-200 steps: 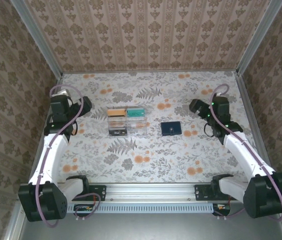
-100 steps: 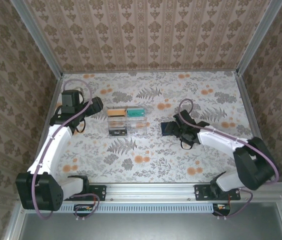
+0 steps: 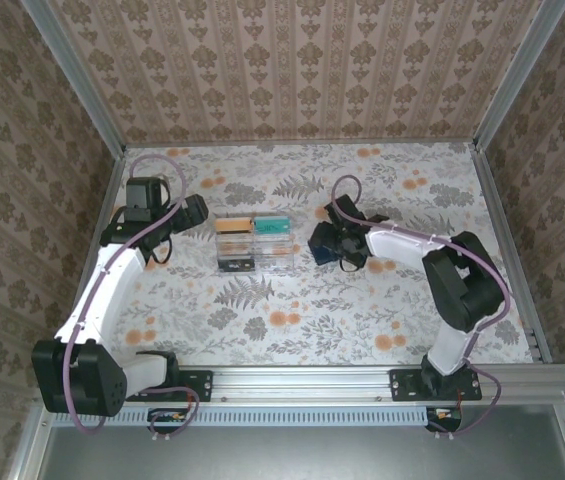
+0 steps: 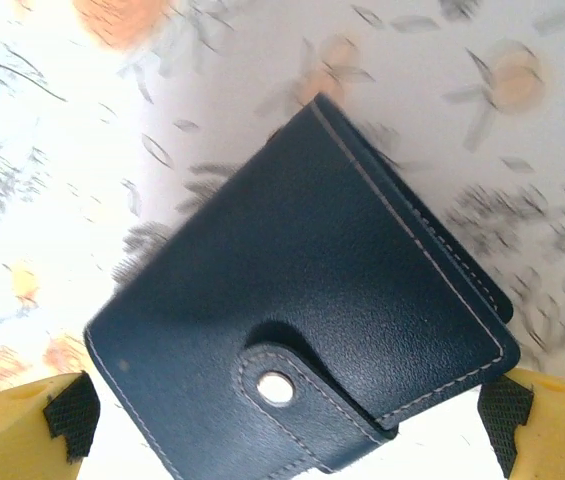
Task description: Take the credit cards out of the card holder
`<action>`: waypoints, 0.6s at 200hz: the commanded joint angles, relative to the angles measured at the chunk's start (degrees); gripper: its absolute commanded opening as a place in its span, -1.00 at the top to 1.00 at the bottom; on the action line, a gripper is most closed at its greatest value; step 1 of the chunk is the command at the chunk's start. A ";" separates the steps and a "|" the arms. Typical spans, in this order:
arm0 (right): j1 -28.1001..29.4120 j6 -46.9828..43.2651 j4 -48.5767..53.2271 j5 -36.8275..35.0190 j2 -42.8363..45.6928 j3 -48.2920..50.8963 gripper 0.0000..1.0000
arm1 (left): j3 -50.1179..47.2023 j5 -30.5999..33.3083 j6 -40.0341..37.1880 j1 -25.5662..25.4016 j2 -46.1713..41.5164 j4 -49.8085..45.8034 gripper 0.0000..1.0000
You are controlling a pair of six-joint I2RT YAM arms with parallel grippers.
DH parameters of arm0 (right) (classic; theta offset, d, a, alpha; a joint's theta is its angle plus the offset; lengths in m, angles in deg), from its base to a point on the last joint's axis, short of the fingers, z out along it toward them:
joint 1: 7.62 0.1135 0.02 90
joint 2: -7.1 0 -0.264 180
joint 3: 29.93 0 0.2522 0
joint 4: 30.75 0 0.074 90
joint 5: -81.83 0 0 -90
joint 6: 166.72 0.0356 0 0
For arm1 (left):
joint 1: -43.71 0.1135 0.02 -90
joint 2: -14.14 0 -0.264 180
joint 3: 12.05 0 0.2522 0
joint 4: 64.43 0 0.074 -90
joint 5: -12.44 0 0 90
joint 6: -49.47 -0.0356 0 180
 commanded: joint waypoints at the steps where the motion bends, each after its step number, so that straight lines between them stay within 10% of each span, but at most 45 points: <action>1: -0.54 -5.81 2.79 0.80 -3.61 -6.60 -1.00 | 1.07 0.65 -0.73 -0.38 -1.73 -1.78 -1.00; 49: -0.42 -11.35 13.22 -3.80 -7.35 -15.76 -0.96 | 0.86 0.82 -0.84 -0.38 -2.85 -3.13 -1.00; 100: 1.97 -14.43 22.56 -7.46 -9.91 -19.47 0.06 | -0.83 0.50 -0.47 -0.38 -4.04 -2.27 -1.00; 120: 3.07 -14.18 23.99 -8.67 -11.12 -20.68 0.11 | -0.59 0.43 -0.73 -0.45 -3.80 -2.27 -1.00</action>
